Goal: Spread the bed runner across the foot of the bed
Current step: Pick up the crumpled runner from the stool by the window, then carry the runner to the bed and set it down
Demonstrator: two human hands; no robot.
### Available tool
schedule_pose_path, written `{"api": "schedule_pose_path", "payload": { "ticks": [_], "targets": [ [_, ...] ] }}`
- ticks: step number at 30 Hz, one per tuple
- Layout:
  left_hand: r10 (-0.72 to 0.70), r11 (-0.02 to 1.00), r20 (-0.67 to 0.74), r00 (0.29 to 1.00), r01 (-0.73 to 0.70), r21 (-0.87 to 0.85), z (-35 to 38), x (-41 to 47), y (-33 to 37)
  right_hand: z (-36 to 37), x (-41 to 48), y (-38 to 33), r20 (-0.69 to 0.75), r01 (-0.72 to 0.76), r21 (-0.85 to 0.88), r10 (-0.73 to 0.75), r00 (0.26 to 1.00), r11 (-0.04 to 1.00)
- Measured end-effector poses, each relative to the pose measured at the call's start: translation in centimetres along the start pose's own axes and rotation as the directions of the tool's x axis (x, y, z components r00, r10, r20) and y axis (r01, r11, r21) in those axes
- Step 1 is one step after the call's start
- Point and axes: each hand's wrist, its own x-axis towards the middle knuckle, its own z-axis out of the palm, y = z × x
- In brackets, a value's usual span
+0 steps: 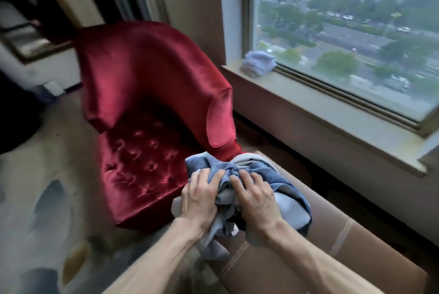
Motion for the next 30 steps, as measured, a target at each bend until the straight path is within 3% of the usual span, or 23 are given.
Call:
{"api": "schedule_pose_path", "payload": {
  "ticks": [4, 8, 14, 25, 30],
  "targets": [
    [-0.138, 0.989, -0.092, 0.986, 0.142, 0.038, -5.9, -2.2, -6.5, -2.9, 4.0, -7.9, 0.147, 0.123, 0.057, -0.131, 0.980, 0.991],
    [-0.234, 0.965, -0.167, 0.958, 0.249, 0.080, -11.4, -5.8, -13.8, -5.0, 6.9, -17.0, 0.166, 0.253, 0.112, -0.269, 0.949, 0.961],
    [-0.432, 0.887, -0.261, 0.863, 0.459, 0.049, -19.5, -15.7, -24.4, -6.0, 7.7, -32.3, 0.195, 0.510, 0.159, -0.533, 0.823, 0.846],
    [-0.662, 0.653, -0.429, 0.614, 0.754, 0.071, -32.6, -37.4, -41.1, -10.2, 3.9, -62.5, -0.003, 0.779, 0.303, -0.817, 0.577, 0.549],
    [-0.746, 0.501, -0.464, 0.478, 0.861, 0.082, -36.1, -46.5, -45.9, -10.9, 1.0, -73.6, -0.089, 0.871, 0.334, -0.908, 0.409, 0.360]
  ]
}}
